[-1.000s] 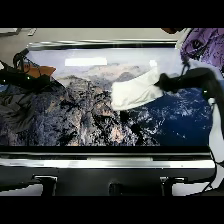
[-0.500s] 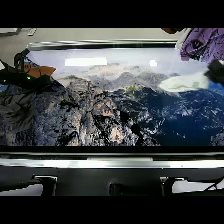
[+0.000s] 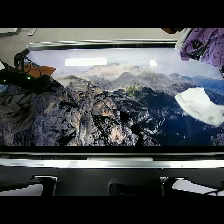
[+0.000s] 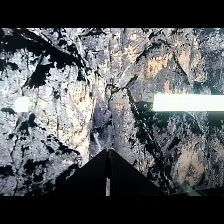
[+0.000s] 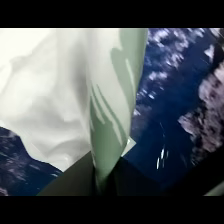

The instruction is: Fold the clothes and pants, and hang the long-sleeved shirts on hangers.

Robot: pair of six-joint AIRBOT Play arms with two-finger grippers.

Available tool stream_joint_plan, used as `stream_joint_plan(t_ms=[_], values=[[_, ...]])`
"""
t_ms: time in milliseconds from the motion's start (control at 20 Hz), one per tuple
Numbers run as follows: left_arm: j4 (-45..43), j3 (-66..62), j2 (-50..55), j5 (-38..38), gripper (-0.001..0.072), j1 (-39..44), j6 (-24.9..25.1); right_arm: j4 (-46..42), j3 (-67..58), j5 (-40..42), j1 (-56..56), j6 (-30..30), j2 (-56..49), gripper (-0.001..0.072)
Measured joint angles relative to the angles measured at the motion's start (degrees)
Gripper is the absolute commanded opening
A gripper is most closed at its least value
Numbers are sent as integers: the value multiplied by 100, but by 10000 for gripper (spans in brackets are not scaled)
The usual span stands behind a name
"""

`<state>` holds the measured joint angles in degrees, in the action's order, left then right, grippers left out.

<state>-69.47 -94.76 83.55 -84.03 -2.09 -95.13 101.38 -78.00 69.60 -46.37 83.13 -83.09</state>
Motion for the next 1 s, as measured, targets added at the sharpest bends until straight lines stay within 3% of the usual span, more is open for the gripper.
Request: stream_joint_plan(t_ms=[300, 650, 750, 850, 1000], values=[[0, 0, 0, 0, 16, 0, -2, -741, 2149, -424, -577, -302, 1093, 33], [0, 0, 0, -2, 16, 0, -2, -1272, 2798, -437, -691, -767, 1419, 35], [0, 0, 0, -2, 16, 0, -2, -1314, 2833, -356, -695, -883, 1434, 143], [2, 0, 0, -2, 16, 0, -4, -1351, 2850, -251, -697, -955, 1440, 160], [2, 0, 0, -2, 16, 0, -2, -1377, 2861, 68, -697, -1019, 1451, 369]])
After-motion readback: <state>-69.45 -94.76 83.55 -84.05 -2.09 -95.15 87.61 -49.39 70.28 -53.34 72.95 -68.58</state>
